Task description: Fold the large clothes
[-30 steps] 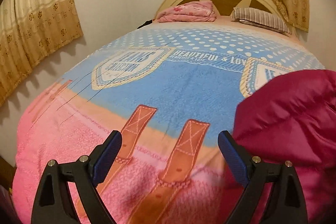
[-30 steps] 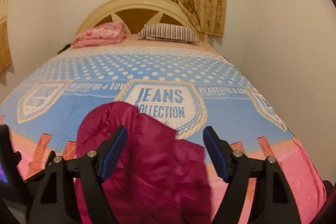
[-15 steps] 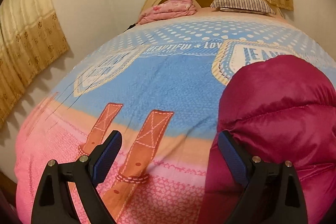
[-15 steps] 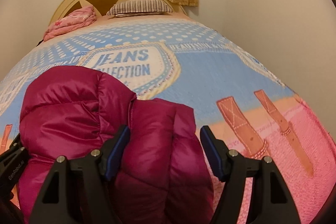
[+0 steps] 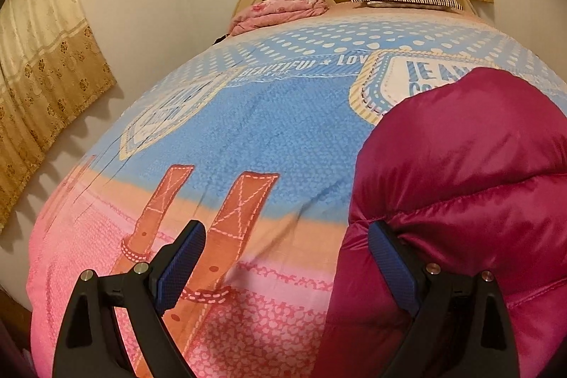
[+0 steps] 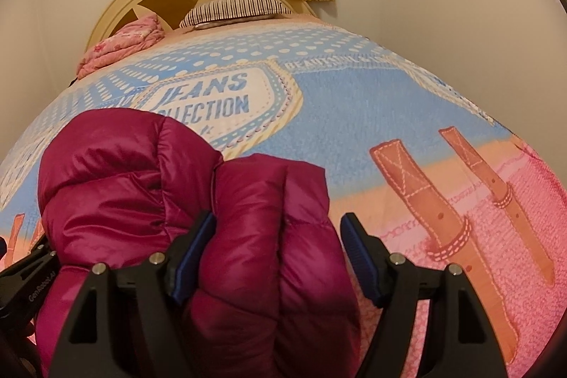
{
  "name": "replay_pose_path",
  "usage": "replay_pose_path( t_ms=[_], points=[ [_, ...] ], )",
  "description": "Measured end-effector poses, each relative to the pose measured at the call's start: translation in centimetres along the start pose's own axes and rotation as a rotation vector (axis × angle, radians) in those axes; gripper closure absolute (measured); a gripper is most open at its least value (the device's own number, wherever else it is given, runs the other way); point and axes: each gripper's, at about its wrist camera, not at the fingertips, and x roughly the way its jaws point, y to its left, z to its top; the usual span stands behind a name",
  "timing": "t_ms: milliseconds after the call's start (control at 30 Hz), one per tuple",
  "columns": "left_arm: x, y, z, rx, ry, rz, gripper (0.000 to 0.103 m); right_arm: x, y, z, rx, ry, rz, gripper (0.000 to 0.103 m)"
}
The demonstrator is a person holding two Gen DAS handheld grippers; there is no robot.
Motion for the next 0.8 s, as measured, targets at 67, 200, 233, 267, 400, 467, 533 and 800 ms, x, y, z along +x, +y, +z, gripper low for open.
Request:
replay_pose_path(
  t_ms=[67, 200, 233, 267, 400, 467, 533, 800],
  points=[
    [0.2, -0.1, -0.1, -0.001, 0.005, -0.004, 0.009, 0.1, -0.1, 0.0, 0.000, 0.001, 0.002, 0.029],
    [0.4, 0.0, -0.2, -0.005, 0.012, -0.010, 0.009, 0.4, -0.2, -0.1, 0.001, 0.009, 0.008, 0.029],
    [0.4, -0.1, -0.2, -0.005, 0.012, -0.010, 0.009, 0.5, -0.3, -0.1, 0.003, 0.011, 0.011, 0.029],
    [0.4, -0.1, -0.2, -0.005, 0.013, -0.010, 0.009, 0.6, -0.3, -0.1, 0.004, 0.014, 0.013, 0.029],
    [0.7, -0.2, -0.2, -0.008, 0.022, -0.015, 0.009, 1.0, -0.4, -0.1, 0.005, 0.031, 0.024, 0.028],
    [0.8, -0.2, -0.2, -0.010, 0.023, -0.017, 0.009, 1.1, -0.4, 0.0, 0.004, 0.038, 0.027, 0.028],
    [0.9, -0.1, -0.3, -0.011, 0.024, -0.018, 0.009, 1.2, -0.3, 0.0, 0.000, 0.043, 0.027, 0.028],
    [1.2, -0.1, -0.4, -0.017, 0.031, -0.023, 0.009, 1.9, -0.3, -0.1, -0.005, 0.070, 0.040, 0.028]
  ],
)
